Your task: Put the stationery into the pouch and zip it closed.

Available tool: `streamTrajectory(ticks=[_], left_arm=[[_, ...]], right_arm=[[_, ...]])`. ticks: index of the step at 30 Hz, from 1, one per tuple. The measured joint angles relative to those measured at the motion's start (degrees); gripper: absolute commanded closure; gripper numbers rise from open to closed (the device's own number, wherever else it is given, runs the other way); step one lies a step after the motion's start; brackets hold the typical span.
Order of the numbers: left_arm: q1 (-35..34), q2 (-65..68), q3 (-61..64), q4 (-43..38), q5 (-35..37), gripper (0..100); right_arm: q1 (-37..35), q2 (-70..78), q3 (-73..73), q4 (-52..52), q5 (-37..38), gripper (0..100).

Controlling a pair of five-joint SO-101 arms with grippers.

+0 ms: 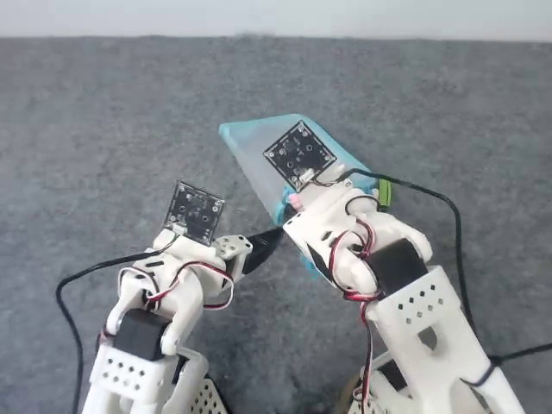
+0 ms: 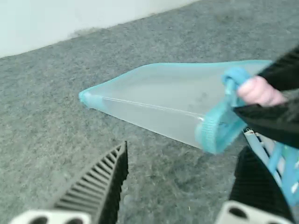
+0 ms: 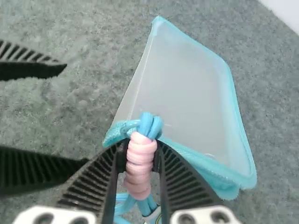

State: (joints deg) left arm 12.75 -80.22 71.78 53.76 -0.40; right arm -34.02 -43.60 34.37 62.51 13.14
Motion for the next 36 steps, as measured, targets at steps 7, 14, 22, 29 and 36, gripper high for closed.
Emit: streamTrajectory(ticks=[7,14,22,29,36], left_arm=[[-2.99,3.60,0.00,-3.52,0.00,66],[-3.69,13.98,0.00,-10.29,0.00,66],[-8.35,18.73,0.00,-14.59,0.00,66],[-9.49,18.90,0.00,-14.59,0.53,66],[-9.49,18.90,0.00,-14.59,0.79,66]], right_arm=[[0.00,3.16,-1.67,0.88,0.00,99.2],[0.09,3.16,-1.67,0.88,0.00,99.2],[0.09,3.16,-1.49,2.99,1.76,99.2],[0.09,3.16,4.31,2.99,5.89,99.2],[0.62,3.16,7.12,2.99,8.09,99.2]])
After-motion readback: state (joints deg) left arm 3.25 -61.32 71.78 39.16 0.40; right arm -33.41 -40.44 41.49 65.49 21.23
